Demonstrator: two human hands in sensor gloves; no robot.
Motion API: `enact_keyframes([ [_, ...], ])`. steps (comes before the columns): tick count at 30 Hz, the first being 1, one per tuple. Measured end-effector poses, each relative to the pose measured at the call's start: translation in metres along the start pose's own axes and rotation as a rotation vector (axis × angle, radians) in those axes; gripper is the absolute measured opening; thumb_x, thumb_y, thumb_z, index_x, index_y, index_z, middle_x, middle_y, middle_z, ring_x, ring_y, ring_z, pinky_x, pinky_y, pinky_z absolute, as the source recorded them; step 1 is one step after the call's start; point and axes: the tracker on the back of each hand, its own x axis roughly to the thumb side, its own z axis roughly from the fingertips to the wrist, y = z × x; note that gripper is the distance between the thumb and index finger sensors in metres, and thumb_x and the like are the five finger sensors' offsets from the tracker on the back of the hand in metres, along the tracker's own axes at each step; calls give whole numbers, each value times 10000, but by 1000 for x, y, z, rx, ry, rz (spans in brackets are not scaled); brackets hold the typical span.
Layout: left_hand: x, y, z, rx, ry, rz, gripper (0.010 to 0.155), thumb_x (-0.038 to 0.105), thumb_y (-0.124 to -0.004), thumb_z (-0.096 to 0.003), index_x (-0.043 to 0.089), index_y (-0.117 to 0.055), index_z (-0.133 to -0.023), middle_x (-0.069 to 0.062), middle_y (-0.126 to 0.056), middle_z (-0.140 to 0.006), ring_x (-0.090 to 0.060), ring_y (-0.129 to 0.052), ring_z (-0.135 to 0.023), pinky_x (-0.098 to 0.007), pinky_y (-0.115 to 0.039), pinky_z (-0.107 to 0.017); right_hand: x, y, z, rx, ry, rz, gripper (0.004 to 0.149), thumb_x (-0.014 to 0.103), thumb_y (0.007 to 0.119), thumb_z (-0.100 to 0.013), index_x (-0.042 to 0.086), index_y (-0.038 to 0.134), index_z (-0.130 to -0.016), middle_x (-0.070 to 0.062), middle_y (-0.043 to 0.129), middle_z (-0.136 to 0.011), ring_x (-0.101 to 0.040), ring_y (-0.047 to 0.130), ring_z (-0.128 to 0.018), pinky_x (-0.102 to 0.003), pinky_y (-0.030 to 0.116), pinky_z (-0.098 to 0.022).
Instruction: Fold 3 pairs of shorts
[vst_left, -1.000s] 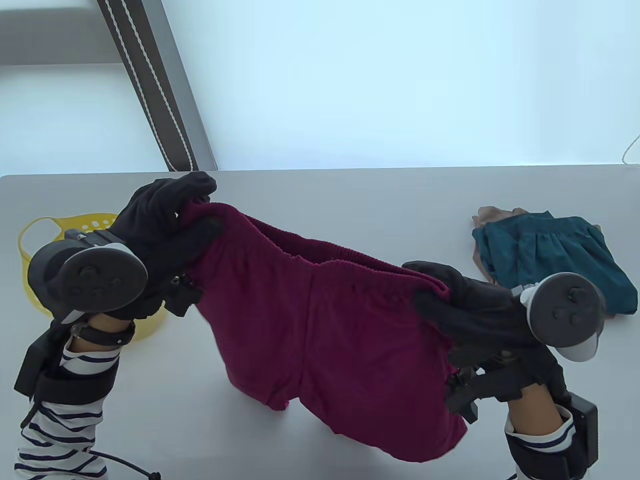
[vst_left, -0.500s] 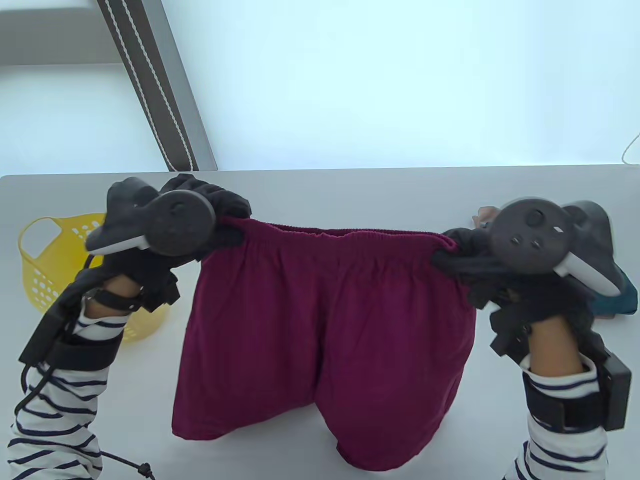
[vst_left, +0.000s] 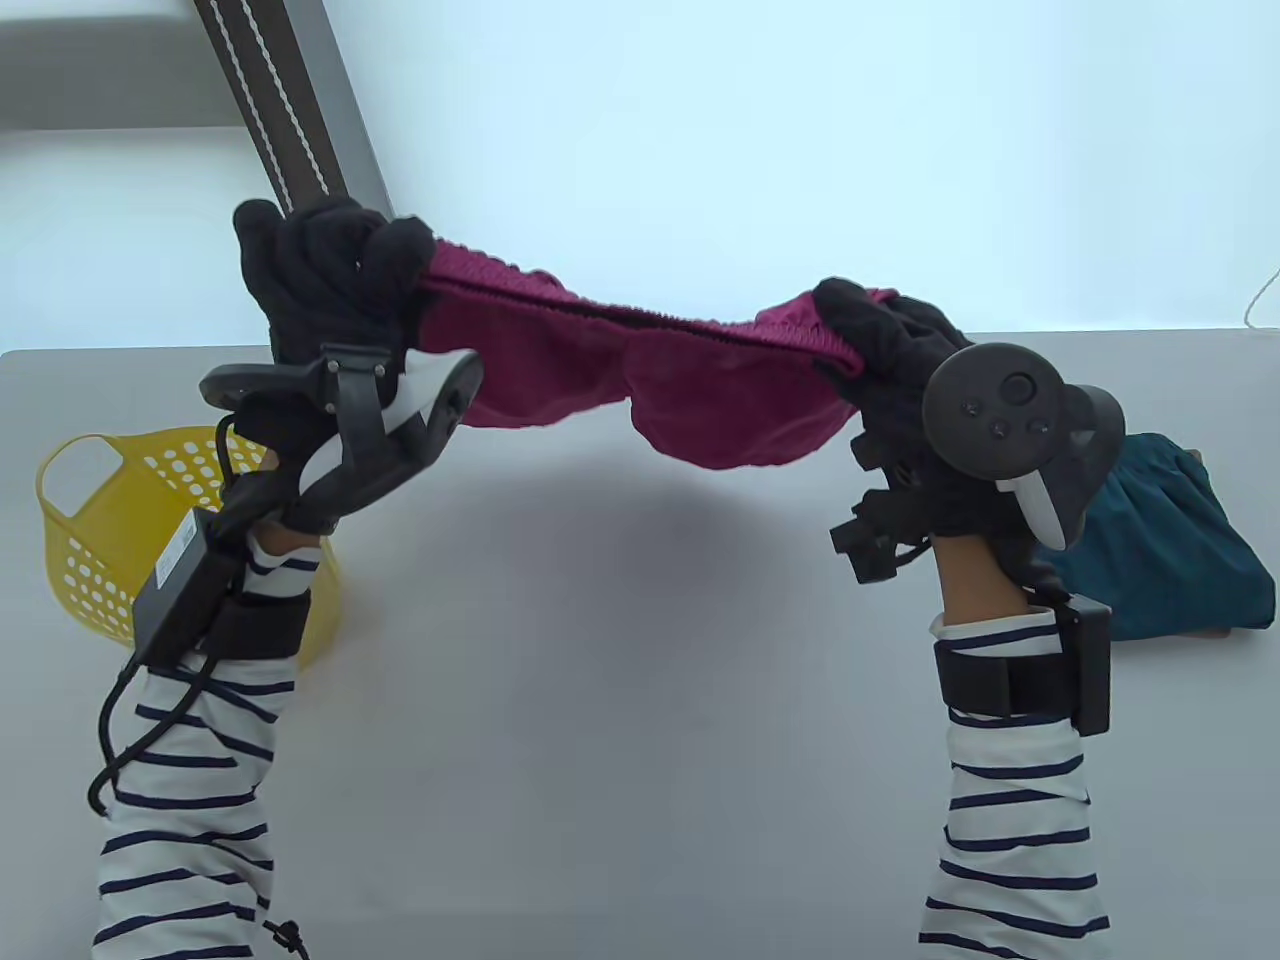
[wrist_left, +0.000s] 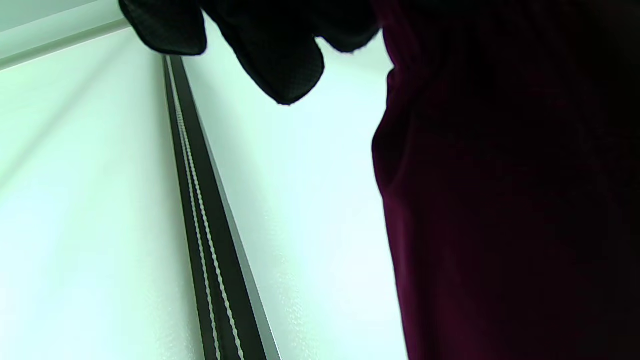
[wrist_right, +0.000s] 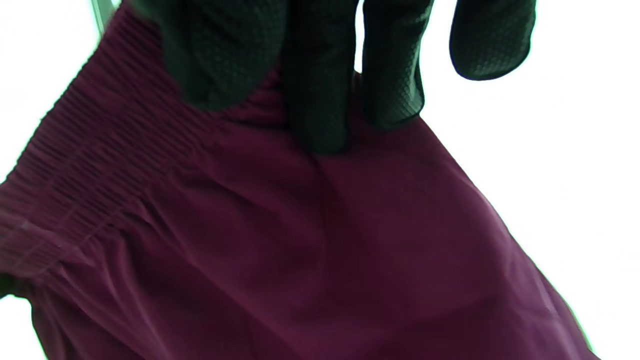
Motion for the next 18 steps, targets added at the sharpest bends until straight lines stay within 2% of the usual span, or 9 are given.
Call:
enact_keyframes([
  [3,27,-16,53,-136,-204,22,461,478,-607,-406,415,-536,-857,169,-785,-825,-171,-900,-869,-569,-690,-732,-27,45,25,199,-16,91,499,420,728,-451,342,735,-944,30,877,-911,-307,834,-906,-590,630,-650],
  [5,51,-30,96,-293,-366,59,466,479,-625,-401,418,-578,-861,173,-816,-832,-176,-921,-863,-569,-694,-732,-46,78,43,402,-19,92,511,413,725,-467,302,722,-966,-26,863,-929,-349,809,-911,-609,619,-638],
  [6,64,-36,116,-379,-447,74,471,480,-623,-405,419,-587,-871,165,-822,-852,-183,-923,-870,-571,-692,-732,-59,101,54,571,-15,65,545,402,721,-473,247,692,-995,-108,830,-949,-416,771,-907,-637,597,-618],
  [7,75,-43,135,-470,-527,84,484,484,-616,-407,415,-600,-885,146,-832,-885,-199,-926,-878,-579,-684,-735,-67,117,62,703,-9,35,591,405,725,-469,204,649,-1019,-174,782,-970,-473,726,-905,-660,576,-605],
  [9,92,-58,162,-664,-638,97,545,525,-499,-423,385,-590,-942,15,-774,-1044,-289,-884,-933,-620,-649,-733,-85,153,83,951,48,-35,761,462,695,-467,138,367,-1072,-381,459,-1034,-642,460,-898,-729,434,-578],
  [10,100,-69,175,-747,-650,126,591,526,-461,-430,359,-542,-990,-53,-726,-1094,-325,-861,-947,-637,-631,-732,-92,167,91,1010,106,-37,776,491,667,-472,170,300,-1076,-374,326,-1063,-673,392,-899,-734,402,-585],
  [13,119,-103,200,-908,-627,141,656,514,-437,-448,298,-440,-1068,-169,-641,-1145,-387,-831,-951,-670,-602,-721,-106,206,109,1059,157,-9,771,481,622,-494,163,224,-1073,-315,170,-1064,-654,275,-906,-715,350,-594],
  [17,135,-130,227,-1035,-666,38,695,530,-427,-448,264,-358,-1087,-227,-577,-1162,-403,-816,-949,-685,-588,-709,-112,242,126,1135,127,227,744,461,593,-502,213,169,-1061,-232,46,-1029,-582,97,-889,-678,247,-602],
  [18,137,-131,234,-1069,-687,37,719,542,-434,-446,242,-332,-1091,-237,-565,-1165,-411,-812,-950,-693,-579,-708,-111,245,131,1146,94,288,758,458,590,-504,237,86,-1025,-233,-19,-993,-575,50,-866,-666,221,-597],
])
